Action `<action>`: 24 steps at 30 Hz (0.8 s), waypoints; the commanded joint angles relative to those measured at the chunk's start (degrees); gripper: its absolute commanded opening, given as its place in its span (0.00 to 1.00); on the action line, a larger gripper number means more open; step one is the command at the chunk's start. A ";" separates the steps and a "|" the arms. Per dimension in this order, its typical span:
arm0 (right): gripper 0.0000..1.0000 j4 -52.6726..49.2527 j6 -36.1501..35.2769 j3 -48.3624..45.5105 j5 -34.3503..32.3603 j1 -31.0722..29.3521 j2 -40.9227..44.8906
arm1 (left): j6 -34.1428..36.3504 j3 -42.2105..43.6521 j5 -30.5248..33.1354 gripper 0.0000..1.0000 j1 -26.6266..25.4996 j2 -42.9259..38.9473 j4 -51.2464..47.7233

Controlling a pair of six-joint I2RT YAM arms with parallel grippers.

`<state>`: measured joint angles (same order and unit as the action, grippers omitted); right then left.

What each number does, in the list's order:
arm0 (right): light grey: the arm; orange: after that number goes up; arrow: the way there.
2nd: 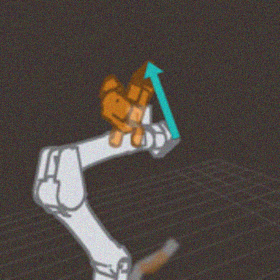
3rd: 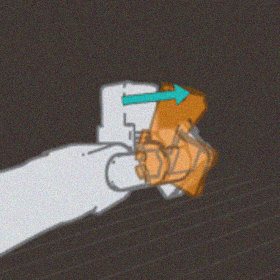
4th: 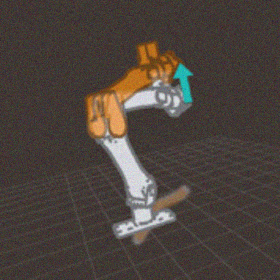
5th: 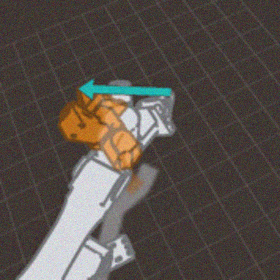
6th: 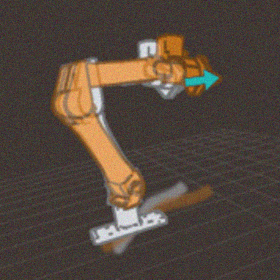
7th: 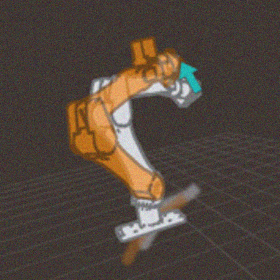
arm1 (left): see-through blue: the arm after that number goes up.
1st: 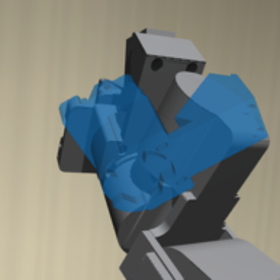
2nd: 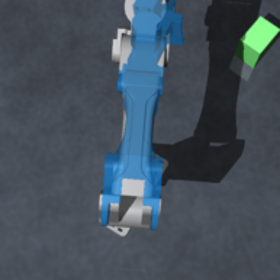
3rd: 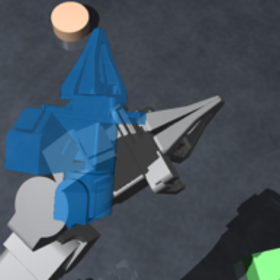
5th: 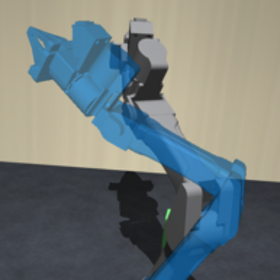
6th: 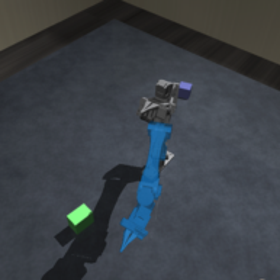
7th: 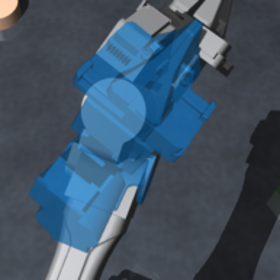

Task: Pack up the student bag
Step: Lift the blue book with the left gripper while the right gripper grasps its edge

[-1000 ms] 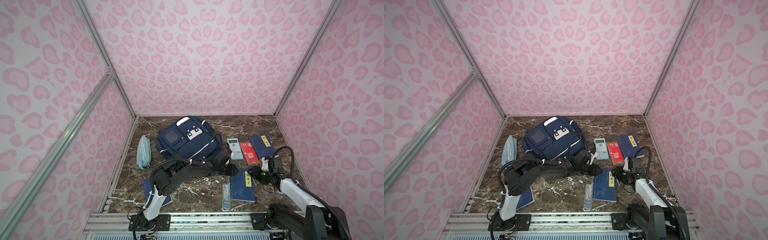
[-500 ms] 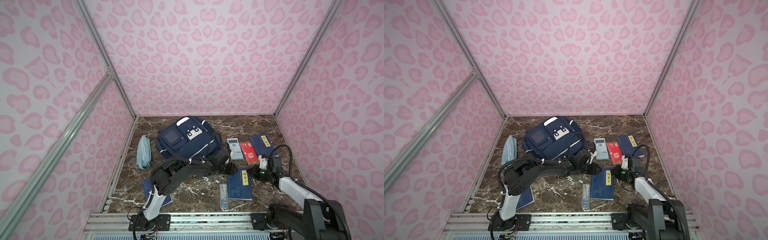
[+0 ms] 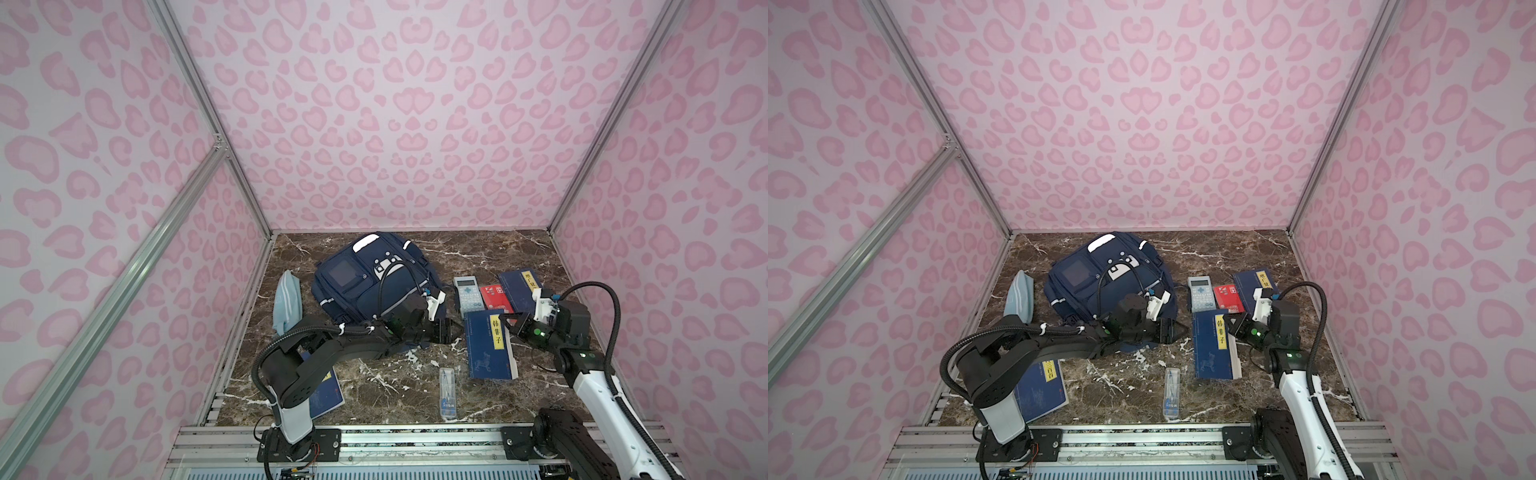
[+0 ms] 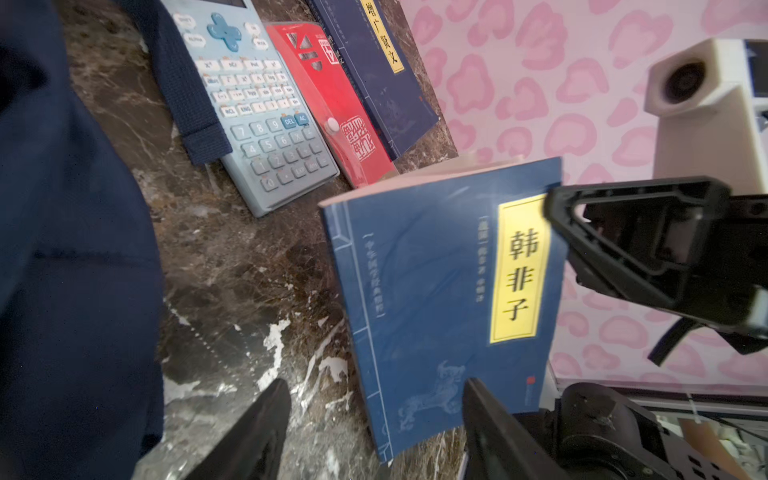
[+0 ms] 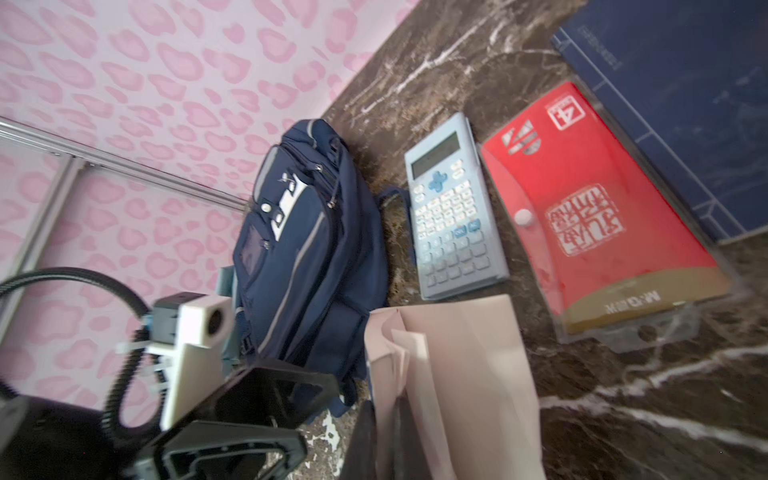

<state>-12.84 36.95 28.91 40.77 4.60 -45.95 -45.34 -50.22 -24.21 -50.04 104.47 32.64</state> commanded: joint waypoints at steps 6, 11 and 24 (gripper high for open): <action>0.00 6.06 7.41 -0.11 7.24 -0.43 2.13 | -4.70 0.97 -5.54 0.79 -0.64 4.87 27.27; 0.00 13.81 12.84 -3.32 9.42 -0.57 2.28 | -6.37 -2.51 -8.77 0.67 -1.73 8.44 30.55; 0.98 6.41 -6.78 -3.40 7.55 -0.83 -1.59 | -5.76 -0.10 -11.44 0.03 1.34 -3.51 18.50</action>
<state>-7.60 36.05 26.70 46.06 4.05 -46.50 -51.90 -50.35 -33.54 -49.69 103.90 52.62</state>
